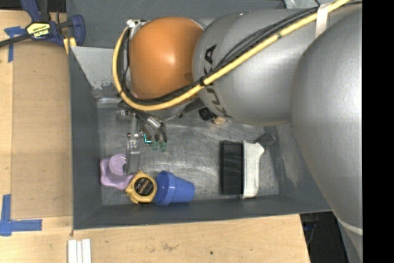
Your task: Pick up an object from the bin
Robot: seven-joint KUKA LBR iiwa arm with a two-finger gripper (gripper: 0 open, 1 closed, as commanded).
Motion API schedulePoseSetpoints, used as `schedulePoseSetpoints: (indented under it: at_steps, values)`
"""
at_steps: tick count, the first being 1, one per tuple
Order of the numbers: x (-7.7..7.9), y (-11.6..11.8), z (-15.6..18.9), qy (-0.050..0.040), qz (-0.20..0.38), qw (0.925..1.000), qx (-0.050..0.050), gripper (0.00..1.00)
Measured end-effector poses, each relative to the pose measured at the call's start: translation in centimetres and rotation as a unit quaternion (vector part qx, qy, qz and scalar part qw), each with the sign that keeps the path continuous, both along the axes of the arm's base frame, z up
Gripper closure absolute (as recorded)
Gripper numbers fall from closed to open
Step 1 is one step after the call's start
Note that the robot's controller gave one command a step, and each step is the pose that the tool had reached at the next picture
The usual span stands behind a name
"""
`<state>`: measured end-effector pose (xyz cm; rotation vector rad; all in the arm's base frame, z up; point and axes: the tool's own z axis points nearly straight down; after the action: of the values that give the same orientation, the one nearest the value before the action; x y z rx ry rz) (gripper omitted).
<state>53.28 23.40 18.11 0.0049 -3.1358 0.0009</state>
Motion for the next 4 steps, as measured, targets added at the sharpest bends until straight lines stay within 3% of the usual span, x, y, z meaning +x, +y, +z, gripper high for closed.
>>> schedulePoseSetpoints:
  at_steps: [1,2,3,4]
  values:
    - [0.2,-0.1,0.4,-0.0039,-0.001,1.0,0.001,0.0]
    - [-1.5,-1.1,-3.9,-0.0073,-0.006,1.0,0.002,0.0]
    - [-3.1,-1.1,-10.1,-0.0032,0.026,0.9996,0.0,1.0]
    - [-3.0,-1.1,-10.1,-0.0032,0.026,0.9996,0.0,1.0]
